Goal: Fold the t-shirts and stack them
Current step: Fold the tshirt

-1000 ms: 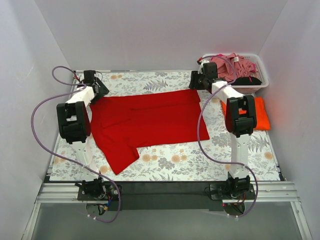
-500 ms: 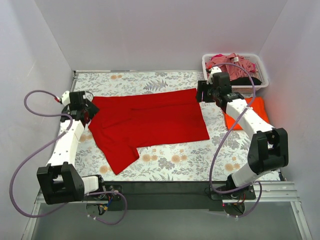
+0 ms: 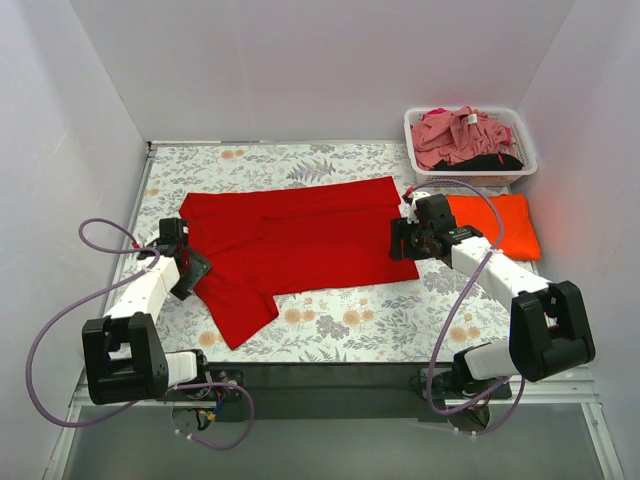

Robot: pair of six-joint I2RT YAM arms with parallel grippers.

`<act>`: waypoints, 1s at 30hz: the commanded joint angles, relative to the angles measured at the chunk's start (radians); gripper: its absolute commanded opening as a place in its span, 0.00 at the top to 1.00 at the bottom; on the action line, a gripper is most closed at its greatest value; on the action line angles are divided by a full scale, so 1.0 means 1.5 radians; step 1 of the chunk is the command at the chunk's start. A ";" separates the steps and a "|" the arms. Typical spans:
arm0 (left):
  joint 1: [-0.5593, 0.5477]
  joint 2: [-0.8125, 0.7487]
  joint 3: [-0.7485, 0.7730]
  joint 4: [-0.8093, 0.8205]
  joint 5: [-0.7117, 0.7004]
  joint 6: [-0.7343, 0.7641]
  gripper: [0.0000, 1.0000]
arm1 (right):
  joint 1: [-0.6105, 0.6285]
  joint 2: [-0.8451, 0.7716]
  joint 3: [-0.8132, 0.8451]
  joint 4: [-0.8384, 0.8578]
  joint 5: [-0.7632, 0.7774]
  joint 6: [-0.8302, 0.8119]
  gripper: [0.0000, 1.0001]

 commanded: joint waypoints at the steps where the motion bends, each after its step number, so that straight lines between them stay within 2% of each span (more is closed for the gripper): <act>1: 0.005 0.013 -0.002 0.026 0.012 -0.006 0.42 | -0.002 -0.033 -0.006 0.019 -0.003 0.004 0.32; 5: 0.005 0.035 -0.008 0.024 -0.006 -0.005 0.53 | -0.001 -0.034 -0.009 0.019 0.000 0.004 0.32; 8: 0.005 0.040 -0.018 0.030 -0.015 -0.007 0.57 | -0.002 -0.032 -0.009 0.018 0.000 0.004 0.32; 21: 0.005 0.089 -0.044 0.048 -0.039 0.006 0.56 | -0.002 -0.023 -0.016 0.014 0.015 0.005 0.32; 23: 0.005 0.103 -0.045 0.048 -0.032 0.007 0.58 | -0.001 -0.028 -0.017 0.006 0.048 0.007 0.32; 24: 0.005 0.107 -0.045 0.047 -0.030 0.008 0.60 | -0.001 -0.030 -0.019 0.003 0.056 0.007 0.32; 29: 0.005 0.119 -0.043 0.043 -0.025 0.009 0.85 | -0.003 -0.038 -0.023 -0.030 0.102 0.015 0.34; 30: 0.005 0.118 -0.042 0.045 -0.022 0.011 0.88 | -0.002 -0.039 -0.028 -0.036 0.107 0.019 0.34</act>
